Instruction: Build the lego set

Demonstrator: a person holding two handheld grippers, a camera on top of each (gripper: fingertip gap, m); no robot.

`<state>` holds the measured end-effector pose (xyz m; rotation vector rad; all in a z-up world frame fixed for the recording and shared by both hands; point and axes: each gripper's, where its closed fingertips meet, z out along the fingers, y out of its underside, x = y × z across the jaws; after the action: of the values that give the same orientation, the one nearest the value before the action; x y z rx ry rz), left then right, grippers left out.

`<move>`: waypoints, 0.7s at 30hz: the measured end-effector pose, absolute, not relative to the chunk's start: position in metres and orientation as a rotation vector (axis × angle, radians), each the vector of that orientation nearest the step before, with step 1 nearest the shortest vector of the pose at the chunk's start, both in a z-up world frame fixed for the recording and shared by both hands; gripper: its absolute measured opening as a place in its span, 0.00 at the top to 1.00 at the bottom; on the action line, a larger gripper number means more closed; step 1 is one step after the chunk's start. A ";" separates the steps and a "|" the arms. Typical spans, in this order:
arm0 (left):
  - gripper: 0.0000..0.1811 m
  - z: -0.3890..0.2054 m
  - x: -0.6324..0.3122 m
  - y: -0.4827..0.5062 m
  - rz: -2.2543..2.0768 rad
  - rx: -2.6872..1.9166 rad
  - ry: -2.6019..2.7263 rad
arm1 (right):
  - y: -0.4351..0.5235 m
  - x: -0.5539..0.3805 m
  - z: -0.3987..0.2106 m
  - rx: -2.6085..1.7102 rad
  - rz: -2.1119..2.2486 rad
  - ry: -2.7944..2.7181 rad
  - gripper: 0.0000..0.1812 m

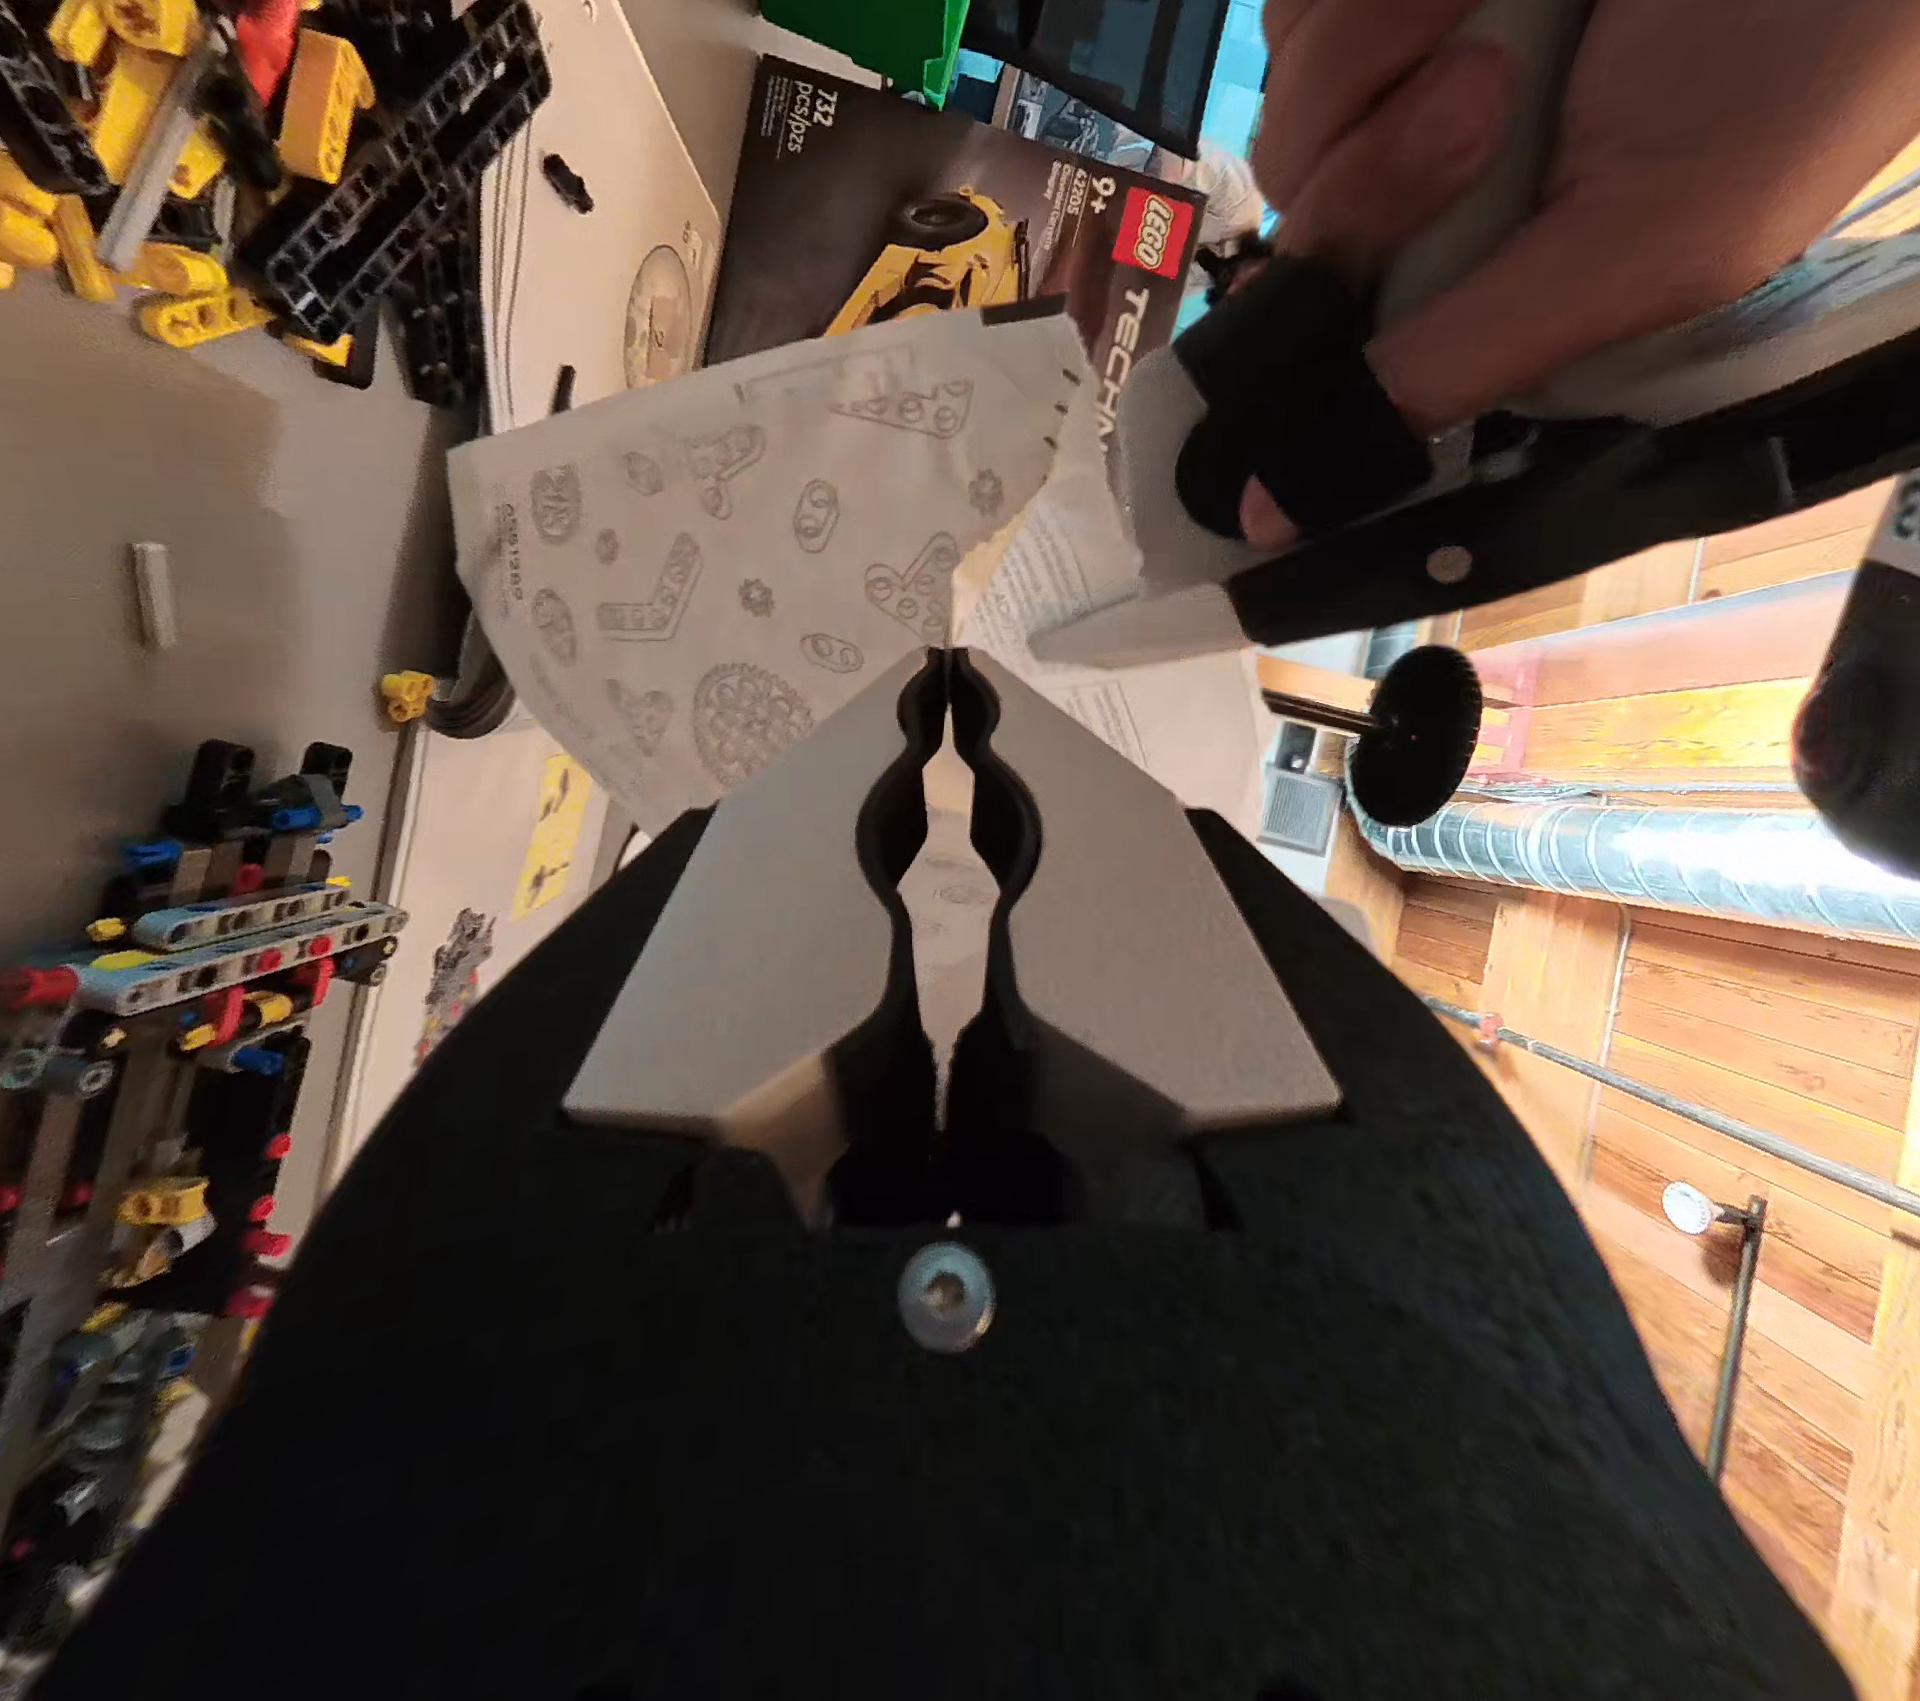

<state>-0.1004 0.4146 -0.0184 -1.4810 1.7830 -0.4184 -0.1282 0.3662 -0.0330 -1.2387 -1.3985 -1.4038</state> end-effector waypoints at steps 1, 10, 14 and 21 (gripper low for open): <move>1.00 -0.017 -0.101 0.421 -0.362 -1.469 1.765 | 0.365 -0.126 -0.037 -1.259 -1.388 -1.393 1.00; 1.00 -0.005 -0.101 0.430 -0.243 -1.426 1.773 | 0.350 -0.125 -0.063 -1.651 -0.827 -1.190 0.97; 1.00 0.005 -0.097 0.426 -0.190 -1.359 1.767 | 0.341 -0.152 -0.020 -1.636 -0.599 -1.128 0.91; 1.00 0.026 -0.106 0.424 -0.231 -1.305 1.635 | 0.334 -0.147 0.037 -1.643 -0.386 -0.816 0.83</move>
<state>-0.1063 0.4237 0.0257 -1.3052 1.6346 -0.2312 -0.1465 0.3344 0.0368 -1.6427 -0.8162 -0.3861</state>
